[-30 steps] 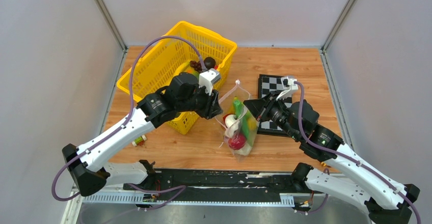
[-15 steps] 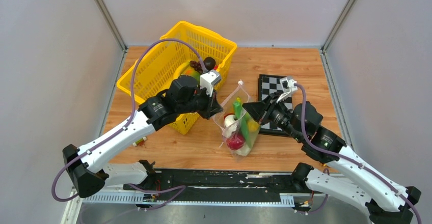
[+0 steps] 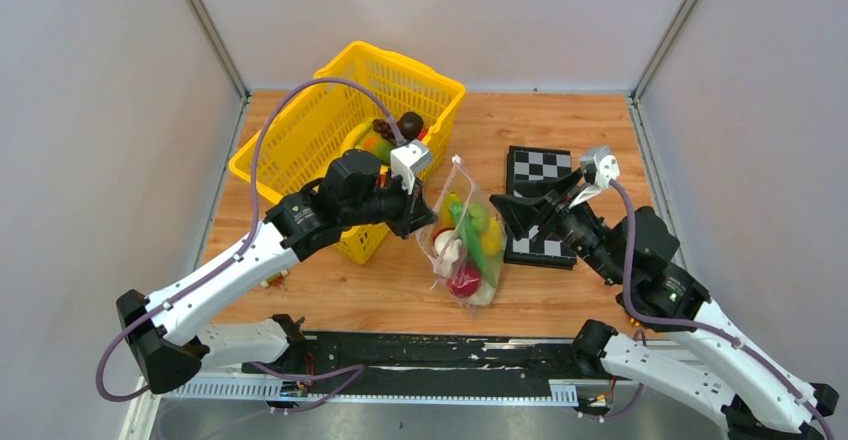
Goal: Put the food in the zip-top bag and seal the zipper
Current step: Zip the zipper food storage bag at the center of the board.
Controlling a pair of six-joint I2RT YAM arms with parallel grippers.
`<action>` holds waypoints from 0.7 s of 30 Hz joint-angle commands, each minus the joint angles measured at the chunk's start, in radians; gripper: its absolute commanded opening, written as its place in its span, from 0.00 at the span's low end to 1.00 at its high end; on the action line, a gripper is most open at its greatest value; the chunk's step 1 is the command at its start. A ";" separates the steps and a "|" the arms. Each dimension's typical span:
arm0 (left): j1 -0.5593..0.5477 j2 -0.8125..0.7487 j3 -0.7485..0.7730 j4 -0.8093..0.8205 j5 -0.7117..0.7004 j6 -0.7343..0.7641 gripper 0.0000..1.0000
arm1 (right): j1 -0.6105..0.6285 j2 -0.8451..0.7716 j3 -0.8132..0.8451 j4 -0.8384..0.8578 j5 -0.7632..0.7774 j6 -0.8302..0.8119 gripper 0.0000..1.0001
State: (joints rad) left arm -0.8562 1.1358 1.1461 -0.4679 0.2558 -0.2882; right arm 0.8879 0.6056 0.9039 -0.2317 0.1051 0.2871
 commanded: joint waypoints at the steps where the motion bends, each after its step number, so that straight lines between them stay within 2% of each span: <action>1: -0.004 -0.037 0.068 0.049 0.052 0.048 0.00 | -0.019 0.067 0.071 -0.107 0.208 -0.212 0.55; 3: -0.004 -0.035 0.076 0.046 0.057 0.062 0.00 | -0.082 0.084 0.062 -0.105 0.172 -0.244 0.54; 5: -0.004 -0.027 0.090 0.037 0.072 0.081 0.00 | -0.202 0.102 0.058 -0.105 0.007 -0.233 0.54; 9: -0.004 0.015 0.157 -0.028 0.131 0.155 0.00 | -0.546 0.131 0.019 -0.040 -0.513 -0.178 0.59; 11: -0.004 0.031 0.179 -0.049 0.145 0.190 0.00 | -0.658 0.145 -0.014 0.028 -0.748 -0.176 0.62; 16: -0.004 0.075 0.253 -0.116 0.188 0.286 0.00 | -0.785 0.228 -0.015 0.075 -1.135 -0.308 0.66; 19: -0.003 0.115 0.288 -0.159 0.192 0.328 0.00 | -0.806 0.297 -0.001 0.127 -1.203 -0.318 0.64; 21: -0.004 0.124 0.293 -0.177 0.205 0.342 0.00 | -0.807 0.334 0.002 0.132 -1.295 -0.401 0.64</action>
State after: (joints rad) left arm -0.8570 1.2430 1.3853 -0.6193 0.4126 -0.0330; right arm 0.0940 0.8783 0.8803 -0.1940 -0.8856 0.0235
